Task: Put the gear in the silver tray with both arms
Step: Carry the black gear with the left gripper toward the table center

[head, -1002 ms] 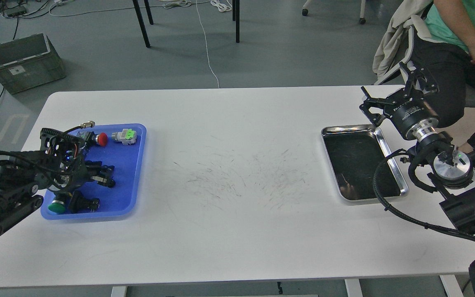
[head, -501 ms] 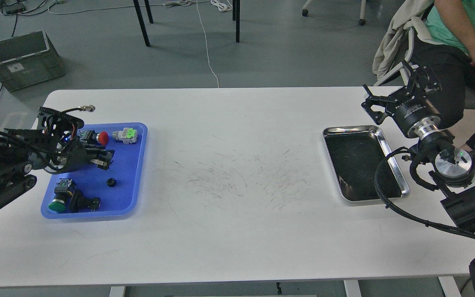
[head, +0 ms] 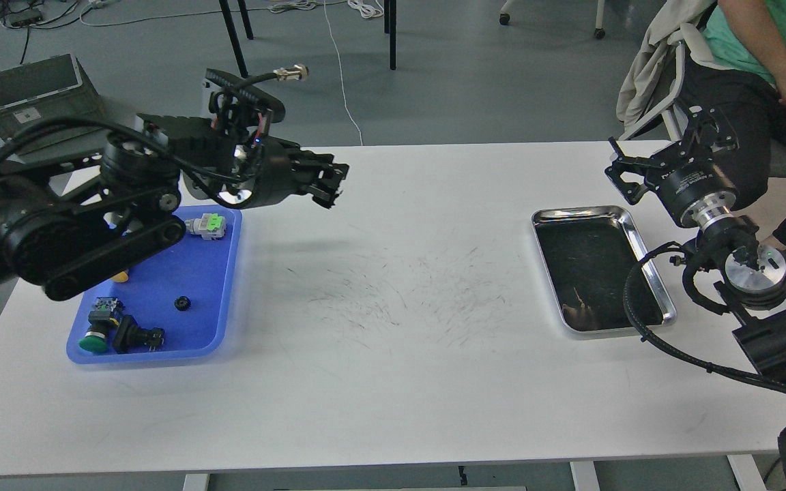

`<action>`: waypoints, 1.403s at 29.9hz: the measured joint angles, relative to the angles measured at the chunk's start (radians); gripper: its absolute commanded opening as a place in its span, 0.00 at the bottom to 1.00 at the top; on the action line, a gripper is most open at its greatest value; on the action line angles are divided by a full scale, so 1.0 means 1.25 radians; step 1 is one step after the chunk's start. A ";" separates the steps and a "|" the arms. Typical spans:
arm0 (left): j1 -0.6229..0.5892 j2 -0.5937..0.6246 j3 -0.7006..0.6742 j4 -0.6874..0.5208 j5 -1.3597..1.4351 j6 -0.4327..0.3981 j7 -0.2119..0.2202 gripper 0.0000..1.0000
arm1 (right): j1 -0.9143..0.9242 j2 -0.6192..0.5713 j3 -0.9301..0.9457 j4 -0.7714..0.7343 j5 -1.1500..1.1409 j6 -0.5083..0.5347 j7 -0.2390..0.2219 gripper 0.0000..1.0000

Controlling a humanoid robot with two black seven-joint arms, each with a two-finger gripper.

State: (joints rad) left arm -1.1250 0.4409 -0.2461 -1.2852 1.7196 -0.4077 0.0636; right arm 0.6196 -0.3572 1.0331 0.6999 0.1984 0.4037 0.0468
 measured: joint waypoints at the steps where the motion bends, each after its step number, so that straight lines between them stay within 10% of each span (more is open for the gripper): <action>1: 0.003 -0.033 0.001 0.011 0.000 0.009 0.007 0.07 | 0.000 -0.001 0.000 0.000 0.000 0.000 0.000 0.99; 15: 0.153 -0.339 0.012 0.225 0.008 0.163 0.005 0.08 | -0.015 -0.002 -0.010 -0.040 -0.004 0.001 0.000 0.99; 31: 0.264 -0.353 0.003 0.272 0.003 0.237 -0.014 0.12 | -0.009 -0.061 -0.059 -0.040 -0.007 -0.001 -0.001 0.99; 42: 0.302 -0.353 0.003 0.270 -0.031 0.239 -0.039 0.41 | -0.017 -0.064 -0.079 -0.041 -0.008 -0.001 0.000 0.99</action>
State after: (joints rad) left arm -0.7472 0.0001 -0.2423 -0.9483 1.6809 -0.1087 0.0147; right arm 0.5982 -0.4372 0.9349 0.6489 0.1886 0.4019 0.0473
